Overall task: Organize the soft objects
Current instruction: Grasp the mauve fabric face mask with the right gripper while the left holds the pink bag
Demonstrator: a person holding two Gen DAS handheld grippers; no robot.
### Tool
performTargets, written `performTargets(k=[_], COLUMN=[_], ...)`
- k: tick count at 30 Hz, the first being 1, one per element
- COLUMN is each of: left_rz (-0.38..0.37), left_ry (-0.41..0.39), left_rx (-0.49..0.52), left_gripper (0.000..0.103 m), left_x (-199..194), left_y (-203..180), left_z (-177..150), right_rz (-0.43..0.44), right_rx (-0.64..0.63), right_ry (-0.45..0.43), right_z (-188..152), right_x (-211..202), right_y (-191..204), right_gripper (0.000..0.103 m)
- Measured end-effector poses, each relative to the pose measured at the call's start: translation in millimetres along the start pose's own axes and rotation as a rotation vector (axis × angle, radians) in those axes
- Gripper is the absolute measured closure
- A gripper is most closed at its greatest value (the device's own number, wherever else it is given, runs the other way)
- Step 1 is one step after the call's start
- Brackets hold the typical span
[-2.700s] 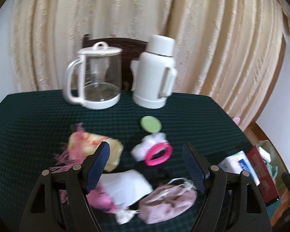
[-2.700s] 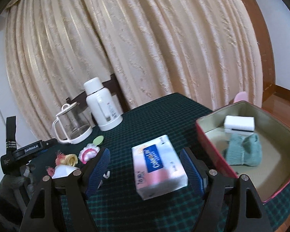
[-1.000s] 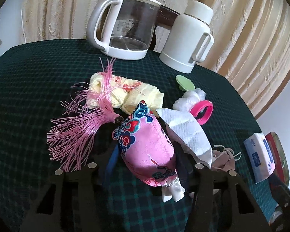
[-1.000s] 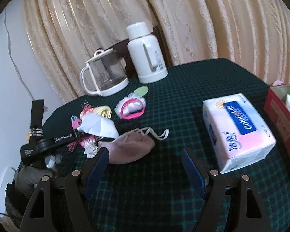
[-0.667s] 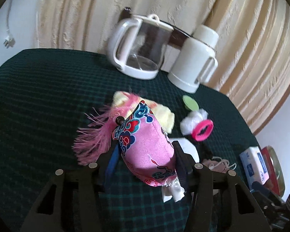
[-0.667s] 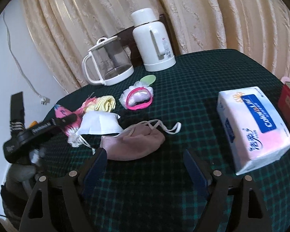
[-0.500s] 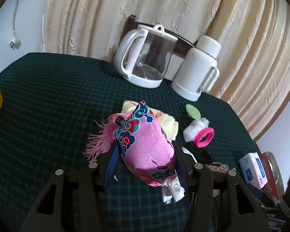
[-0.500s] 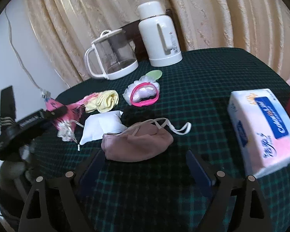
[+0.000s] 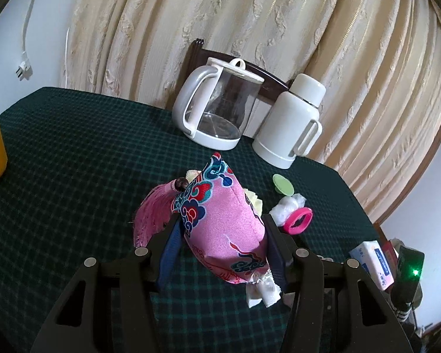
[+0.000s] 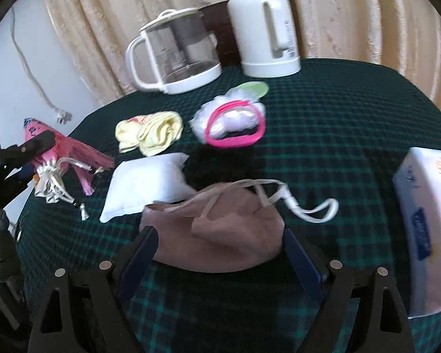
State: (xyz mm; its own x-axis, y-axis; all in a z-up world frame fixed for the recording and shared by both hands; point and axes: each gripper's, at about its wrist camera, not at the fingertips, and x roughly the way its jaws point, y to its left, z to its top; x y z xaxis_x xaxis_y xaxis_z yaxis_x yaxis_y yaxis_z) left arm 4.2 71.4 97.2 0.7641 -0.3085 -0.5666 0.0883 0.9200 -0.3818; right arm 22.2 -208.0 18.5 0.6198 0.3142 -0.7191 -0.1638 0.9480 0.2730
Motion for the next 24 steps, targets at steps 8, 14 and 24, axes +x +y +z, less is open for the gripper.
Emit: performTargets(k=[8,14,24], left_rz=[-0.019,-0.028,-0.04], left_ry=[0.021,0.03,0.041], left_rx=[-0.017,-0.026,-0.034], left_gripper=[0.049,0.049,0.049], left_x=[7,9,11], left_y=[5,10,12], left_z=[-4,-6,-9], right_rz=[0.014,-0.099,-0.168], right_rx=[-0.087,-0.118,-0.036], right_ry=[0.03,0.035,0.015], right_z=[0,2,8], right_x=[12,21,10], right_y=[26,33,20], right_gripper=[0.009,0.013,0.071])
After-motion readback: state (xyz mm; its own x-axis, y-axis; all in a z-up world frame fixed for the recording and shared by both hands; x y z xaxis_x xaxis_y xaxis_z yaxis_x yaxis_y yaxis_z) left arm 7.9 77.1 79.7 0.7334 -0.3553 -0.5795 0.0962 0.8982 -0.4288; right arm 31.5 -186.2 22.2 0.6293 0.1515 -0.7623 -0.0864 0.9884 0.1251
